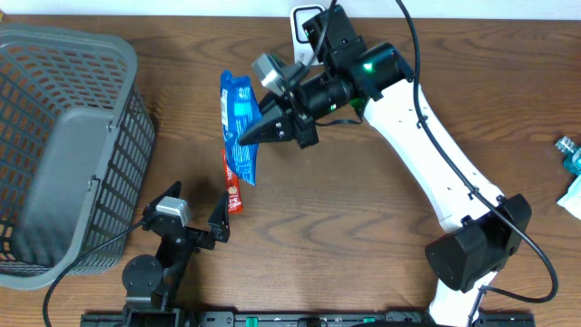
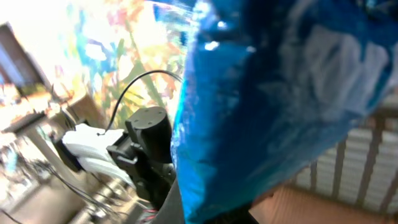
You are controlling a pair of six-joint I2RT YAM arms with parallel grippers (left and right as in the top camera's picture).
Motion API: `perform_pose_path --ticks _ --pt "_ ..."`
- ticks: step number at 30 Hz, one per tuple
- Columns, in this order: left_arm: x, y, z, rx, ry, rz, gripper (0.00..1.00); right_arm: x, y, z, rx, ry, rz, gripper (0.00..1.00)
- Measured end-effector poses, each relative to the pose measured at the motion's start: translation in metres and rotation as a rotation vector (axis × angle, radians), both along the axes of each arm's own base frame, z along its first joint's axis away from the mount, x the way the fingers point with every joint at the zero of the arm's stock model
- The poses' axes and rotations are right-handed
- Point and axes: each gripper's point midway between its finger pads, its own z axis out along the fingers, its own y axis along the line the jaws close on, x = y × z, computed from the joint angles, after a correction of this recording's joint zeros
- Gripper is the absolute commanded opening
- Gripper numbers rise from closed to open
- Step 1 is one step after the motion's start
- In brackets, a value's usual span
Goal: Scan the item barcode
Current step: 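Lift Oreo pack and carry it toward the scanner, then hold Oreo pack in front of the white scanner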
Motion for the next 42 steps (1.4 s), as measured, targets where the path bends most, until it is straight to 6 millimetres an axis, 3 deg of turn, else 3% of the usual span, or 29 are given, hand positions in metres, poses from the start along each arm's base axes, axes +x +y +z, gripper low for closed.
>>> perform_pose_path --ticks 3,9,17,21,26,31,36,42 --pt "0.000 0.000 0.000 0.000 0.000 0.000 0.98 0.012 0.004 -0.009 -0.137 0.136 -0.075 0.02" --pt "0.000 0.000 0.000 0.000 0.000 0.000 0.98 0.054 0.003 -0.054 -0.516 0.448 -0.435 0.01" --pt "0.000 0.000 0.000 0.000 0.000 0.000 0.98 0.128 -0.009 -0.074 -0.597 0.588 -0.935 0.01" --pt "0.000 0.000 0.000 0.000 0.000 0.000 0.98 0.161 -0.018 -0.078 -0.559 0.730 -1.149 0.01" --pt "0.000 0.000 0.000 0.000 0.000 0.000 0.98 0.207 -0.013 -0.092 -0.437 0.900 -1.296 0.01" --pt "0.000 0.000 0.000 0.000 0.000 0.000 0.98 0.259 -0.006 -0.137 -0.318 1.122 -1.394 0.01" --pt "0.000 0.000 0.000 0.000 0.000 0.000 0.98 0.314 -0.028 -0.176 -0.143 1.266 -1.511 0.02" --pt "0.000 0.000 0.000 0.000 0.000 0.000 0.98 0.355 -0.050 -0.172 0.099 1.358 -1.536 0.02"
